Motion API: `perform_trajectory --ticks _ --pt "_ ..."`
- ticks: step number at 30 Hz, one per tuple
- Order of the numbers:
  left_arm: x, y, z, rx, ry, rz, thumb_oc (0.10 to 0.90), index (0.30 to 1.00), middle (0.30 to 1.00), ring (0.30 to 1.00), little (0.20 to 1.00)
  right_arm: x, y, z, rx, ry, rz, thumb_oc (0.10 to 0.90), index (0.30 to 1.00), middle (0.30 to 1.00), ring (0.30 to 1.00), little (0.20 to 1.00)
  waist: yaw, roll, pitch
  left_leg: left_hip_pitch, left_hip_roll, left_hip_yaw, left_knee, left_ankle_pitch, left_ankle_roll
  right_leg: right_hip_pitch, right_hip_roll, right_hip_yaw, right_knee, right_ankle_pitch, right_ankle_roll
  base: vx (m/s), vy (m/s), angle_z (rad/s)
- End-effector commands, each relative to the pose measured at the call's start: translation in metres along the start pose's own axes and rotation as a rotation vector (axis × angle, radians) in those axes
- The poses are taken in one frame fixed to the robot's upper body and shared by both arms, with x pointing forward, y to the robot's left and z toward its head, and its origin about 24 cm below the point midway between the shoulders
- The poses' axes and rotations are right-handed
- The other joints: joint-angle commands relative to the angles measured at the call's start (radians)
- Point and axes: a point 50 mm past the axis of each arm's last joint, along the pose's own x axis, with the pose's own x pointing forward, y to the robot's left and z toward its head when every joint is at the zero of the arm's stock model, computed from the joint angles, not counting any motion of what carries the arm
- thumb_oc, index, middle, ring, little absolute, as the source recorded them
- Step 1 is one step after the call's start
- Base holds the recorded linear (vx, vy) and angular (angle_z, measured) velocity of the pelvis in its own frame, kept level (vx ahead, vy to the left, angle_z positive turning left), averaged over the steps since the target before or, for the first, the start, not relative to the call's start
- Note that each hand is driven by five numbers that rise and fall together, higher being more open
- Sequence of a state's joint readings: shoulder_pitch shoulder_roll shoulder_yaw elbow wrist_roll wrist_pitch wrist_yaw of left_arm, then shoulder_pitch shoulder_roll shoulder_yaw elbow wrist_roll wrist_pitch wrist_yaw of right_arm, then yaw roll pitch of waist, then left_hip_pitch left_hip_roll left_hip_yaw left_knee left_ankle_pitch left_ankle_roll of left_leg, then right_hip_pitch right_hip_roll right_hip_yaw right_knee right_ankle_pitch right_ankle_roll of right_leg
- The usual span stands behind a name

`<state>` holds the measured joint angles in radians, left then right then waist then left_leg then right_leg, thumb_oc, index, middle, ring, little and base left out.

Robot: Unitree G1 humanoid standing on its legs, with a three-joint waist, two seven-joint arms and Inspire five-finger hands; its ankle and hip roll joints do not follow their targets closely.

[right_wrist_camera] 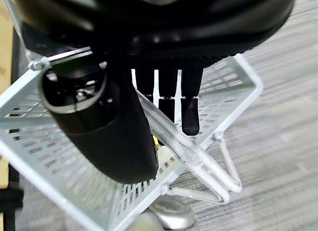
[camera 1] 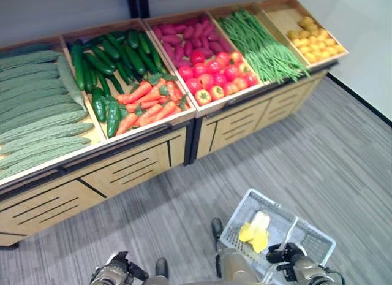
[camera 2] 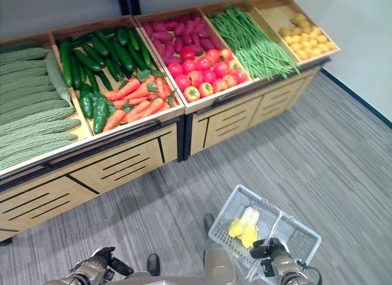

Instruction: Get the vegetables into the basket

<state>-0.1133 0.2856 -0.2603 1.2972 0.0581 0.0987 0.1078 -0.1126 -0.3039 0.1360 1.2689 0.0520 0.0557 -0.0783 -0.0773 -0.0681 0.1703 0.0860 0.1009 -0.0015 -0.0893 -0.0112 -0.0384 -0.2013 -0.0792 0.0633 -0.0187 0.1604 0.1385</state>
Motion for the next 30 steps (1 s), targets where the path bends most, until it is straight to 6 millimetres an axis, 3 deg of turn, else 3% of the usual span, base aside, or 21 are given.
perform_trajectory --ticks 1,2,6,8,9,11,16,18,19,20,22,24,25,27,30 --pt "0.001 0.009 0.017 -0.039 -0.049 0.022 0.9 1.0 1.0 1.0 1.0 -0.006 -0.005 -0.051 -0.199 0.164 0.039 0.4 0.3 0.3 0.3 0.3 -0.003 -0.008 -0.016 -0.012 -0.015 -0.069 0.05 -0.043 -0.031 -0.07 -0.027 -0.001 0.145 -0.065 0.024 0.08 -0.297 0.9" --pt "0.0 0.004 0.015 -0.082 -0.037 0.006 0.9 1.0 1.0 1.0 1.0 -0.007 -0.006 -0.052 -0.179 0.162 0.028 0.4 0.3 0.3 0.3 0.3 -0.002 0.006 -0.025 -0.023 0.017 -0.101 0.044 -0.023 -0.051 -0.062 -0.013 -0.029 0.166 -0.103 0.009 0.08 -0.272 0.87" --pt "0.0 -0.003 0.015 -0.104 -0.03 -0.013 0.9 1.0 1.0 1.0 1.0 -0.007 -0.005 -0.052 -0.173 0.154 0.034 0.4 0.3 0.3 0.3 0.3 -0.005 0.014 -0.029 -0.057 0.041 -0.11 0.055 0.006 -0.074 -0.038 -0.012 -0.083 0.172 -0.128 -0.01 0.05 -0.19 0.68" --pt "0.0 -0.005 0.02 -0.074 -0.046 -0.016 0.9 1.0 1.0 1.0 1.0 -0.006 -0.011 -0.051 -0.187 0.154 0.024 0.4 0.3 0.3 0.3 0.3 -0.012 0.017 -0.029 -0.091 0.041 -0.066 0.064 0.023 -0.074 -0.019 -0.035 -0.125 0.161 -0.131 -0.009 0.02 -0.063 0.63" --pt "-0.001 -0.008 0.026 -0.061 -0.066 -0.023 0.9 1.0 1.0 1.0 1.0 -0.006 -0.015 -0.05 -0.186 0.153 0.013 0.4 0.3 0.3 0.3 0.3 -0.02 0.017 -0.028 -0.106 0.042 -0.013 0.071 0.03 -0.073 -0.008 -0.049 -0.144 0.156 -0.129 -0.006 -0.01 0.009 0.89" --pt "-0.002 -0.009 0.034 -0.063 -0.102 -0.029 0.9 1.0 1.0 1.0 1.0 -0.005 -0.021 -0.042 -0.188 0.141 -0.001 0.4 0.3 0.3 0.3 0.3 -0.022 0.022 -0.034 -0.107 0.035 0.063 0.073 0.026 -0.067 0.004 -0.049 -0.145 0.155 -0.124 -0.003 0.02 0.023 0.91" --pt "-0.002 -0.009 0.029 -0.064 -0.1 -0.031 0.9 1.0 1.0 1.0 1.0 -0.005 -0.013 -0.043 -0.19 0.147 0.018 0.4 0.3 0.3 0.3 0.3 -0.015 0.012 -0.056 -0.072 0.02 0.073 0.046 0.009 -0.051 0.025 -0.058 -0.128 0.142 -0.12 0.008 0.06 0.067 -0.26" --pt "-0.004 -0.002 0.044 -0.108 -0.185 -0.011 0.9 1.0 1.0 1.0 1.0 -0.005 -0.01 -0.046 -0.198 0.151 0.027 0.4 0.3 0.3 0.3 0.3 -0.007 0.012 -0.053 -0.054 0.006 0.069 0.042 -0.003 -0.042 0.035 -0.068 -0.118 0.142 -0.117 0.017 0.02 0.112 -0.19" --pt "-0.007 0.002 0.053 -0.111 -0.237 -0.003 0.9 1.0 1.0 1.0 1.0 -0.006 -0.009 -0.047 -0.198 0.151 0.029 0.4 0.3 0.3 0.3 0.3 -0.005 0.012 -0.051 -0.05 0.002 0.066 0.04 -0.006 -0.04 0.036 -0.07 -0.115 0.143 -0.117 0.019 -0.02 0.108 -0.13" --pt "-0.026 0.027 0.091 -0.146 -0.48 0.047 0.9 1.0 1.0 1.0 1.0 -0.006 -0.011 -0.05 -0.177 0.147 0.026 0.4 0.3 0.3 0.3 0.3 0.004 0.019 -0.047 -0.043 -0.008 0.055 0.035 -0.011 -0.035 0.038 -0.077 -0.113 0.14 -0.11 0.026 -0.02 0.086 -0.07" --pt "-0.034 0.036 0.096 -0.168 -0.546 0.055 0.9 1.0 1.0 1.0 1.0 -0.007 -0.012 -0.051 -0.16 0.145 0.026 0.4 0.3 0.3 0.3 0.3 0.006 0.02 -0.045 -0.04 -0.01 0.052 0.034 -0.012 -0.034 0.041 -0.08 -0.112 0.137 -0.108 0.028 0.0 0.057 0.03" --pt "-0.061 0.062 0.096 -0.294 -0.694 0.06 0.9 1.0 1.0 1.0 1.0 -0.01 -0.018 -0.064 -0.085 0.176 0.018 0.4 0.3 0.3 0.3 0.3 0.01 0.024 -0.055 -0.026 -0.017 0.055 0.032 -0.019 -0.03 0.056 -0.085 -0.111 0.121 -0.102 0.034 0.04 0.066 0.01" --pt "-0.086 0.082 0.102 -0.409 -0.824 0.08 0.9 1.0 1.0 1.0 1.0 -0.011 -0.02 -0.068 -0.05 0.187 0.018 0.4 0.3 0.3 0.3 0.3 0.009 0.033 -0.069 -0.016 -0.018 0.059 0.027 -0.021 -0.03 0.066 -0.085 -0.107 0.105 -0.1 0.036 0.04 0.047 -0.07" --pt "-0.093 0.09 0.106 -0.427 -0.866 0.095 0.9 1.0 1.0 1.0 1.0 -0.011 -0.02 -0.068 -0.047 0.184 0.02 0.4 0.3 0.3 0.3 0.3 0.009 0.036 -0.073 -0.012 -0.019 0.059 0.025 -0.022 -0.03 0.069 -0.084 -0.105 0.1 -0.1 0.036 0.01 0.018 -0.03" --pt "-0.119 0.121 0.122 -0.364 -0.996 0.256 0.9 1.0 1.0 1.0 1.0 -0.01 -0.017 -0.064 -0.044 0.159 0.029 0.4 0.3 0.3 0.3 0.3 0.007 0.04 -0.082 -0.001 -0.014 0.065 0.016 -0.021 -0.035 0.076 -0.084 -0.099 0.089 -0.1 0.034 0.01 0.005 -0.06"
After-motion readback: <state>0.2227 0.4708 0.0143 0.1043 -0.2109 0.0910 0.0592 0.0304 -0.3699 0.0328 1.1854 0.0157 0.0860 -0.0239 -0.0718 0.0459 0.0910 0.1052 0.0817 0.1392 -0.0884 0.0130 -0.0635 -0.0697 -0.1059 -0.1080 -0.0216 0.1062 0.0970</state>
